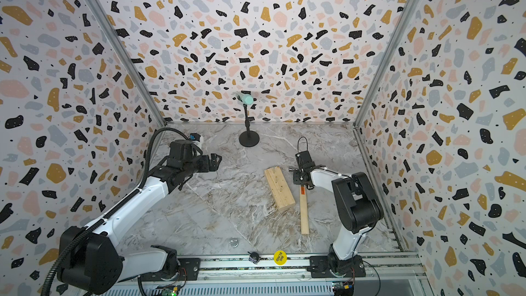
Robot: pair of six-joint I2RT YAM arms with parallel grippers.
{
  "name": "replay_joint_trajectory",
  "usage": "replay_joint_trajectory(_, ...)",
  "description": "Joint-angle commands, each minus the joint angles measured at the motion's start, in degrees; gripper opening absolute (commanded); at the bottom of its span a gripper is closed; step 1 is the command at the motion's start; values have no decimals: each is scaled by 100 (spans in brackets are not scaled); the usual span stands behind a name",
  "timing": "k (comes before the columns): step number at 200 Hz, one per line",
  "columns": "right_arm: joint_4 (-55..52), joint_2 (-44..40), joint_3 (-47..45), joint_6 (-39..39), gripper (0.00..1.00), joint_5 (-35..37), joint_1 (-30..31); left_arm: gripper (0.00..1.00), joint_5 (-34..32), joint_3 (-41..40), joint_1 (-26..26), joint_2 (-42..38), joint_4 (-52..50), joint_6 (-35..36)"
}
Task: Use a claw hammer to pull out a nail
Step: Pick up the hammer at the center of the board.
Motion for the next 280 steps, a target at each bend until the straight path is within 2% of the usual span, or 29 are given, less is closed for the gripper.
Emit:
replay_joint_trajectory(1,-137,-38,171,-15,8,3,-4,99,29,-27,49,-139,143,-58)
replay_joint_trajectory(20,-153,-130,196,-35,0,2,-8,100,-3,-36,79,-173,147,-81)
replay_joint_trajectory(114,-267,-312,325,-83,0,46,-4,99,248,-374,241,-571,567,-291)
replay_joint_trajectory(178,-375,-613,373,-83,0,61,-4,100,617,-203,242,-172,457,-327)
replay_joint_trajectory(244,-719,-1008,611,-163,0,121,-1,92,825,-159,242,-166,448,-310)
replay_joint_trajectory(280,-892,-1286,768,-239,0,-67,27,92,983,-172,241,-202,522,-323)
